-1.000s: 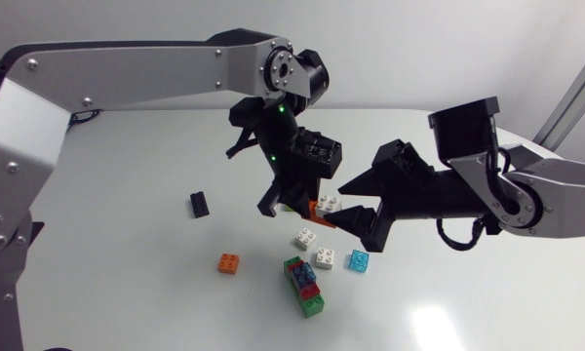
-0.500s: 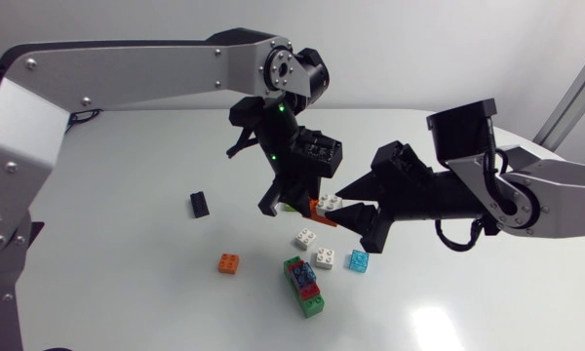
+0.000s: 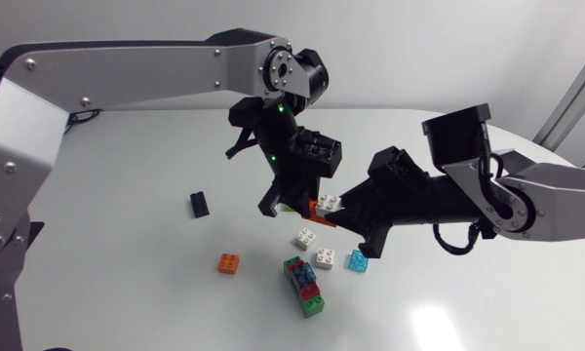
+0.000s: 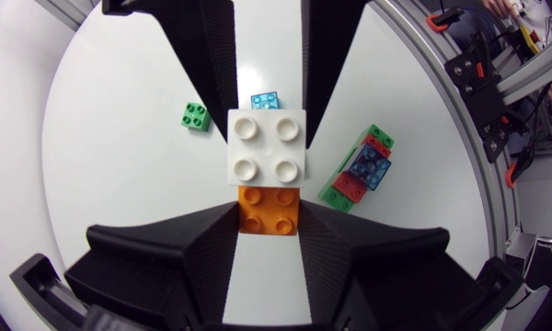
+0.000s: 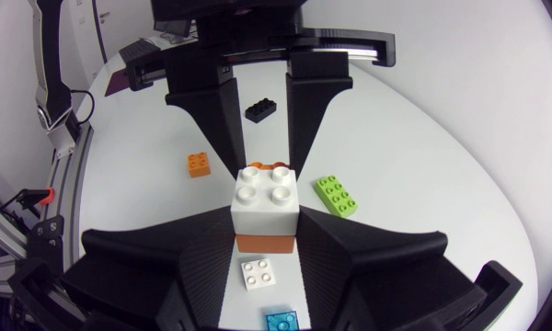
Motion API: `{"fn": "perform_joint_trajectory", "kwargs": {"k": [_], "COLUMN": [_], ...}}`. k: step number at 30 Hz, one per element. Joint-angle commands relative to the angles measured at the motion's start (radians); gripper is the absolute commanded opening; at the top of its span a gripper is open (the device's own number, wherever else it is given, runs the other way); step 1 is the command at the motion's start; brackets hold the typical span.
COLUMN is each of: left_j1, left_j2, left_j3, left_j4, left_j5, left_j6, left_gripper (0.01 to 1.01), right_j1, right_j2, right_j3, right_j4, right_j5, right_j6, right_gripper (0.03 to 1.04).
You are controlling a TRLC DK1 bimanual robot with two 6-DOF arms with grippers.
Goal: Separate the duplo bricks
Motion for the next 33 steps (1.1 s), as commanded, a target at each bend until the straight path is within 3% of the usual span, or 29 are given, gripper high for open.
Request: {"fn": "perform_joint_trajectory", "kwargs": {"k": [1, 18, 26, 33], "left_j1": [-0.008, -0.025, -0.011, -0.008], "left_j2": [-0.045, -0.087, -0.087, -0.088], "left_j3": [-0.023, -0.139, -0.116, -0.124], "left_j4": [0.011, 0.119, 0.081, 0.061], "left_j5": [0.013, 0.010, 0.019, 0.020], "left_j6": [0.001, -0.013, -0.012, -0.009], "left_gripper": [0.220, 0.221, 0.221, 0.221], "right_j1": [0.016, 0.030, 0.122, 0.125], "right_j2": [0.008, 0.008, -0.064, -0.091], "right_j3": [-0.010, 0.042, -0.020, -0.022], "right_j4": [-0.010, -0.064, -0.012, 0.009], "right_j5": [-0.010, -0.073, 0.116, 0.142], "right_j6": [0.011, 0.104, 0.064, 0.064], "right_gripper": [0.35, 0.35, 0.35, 0.35]}}
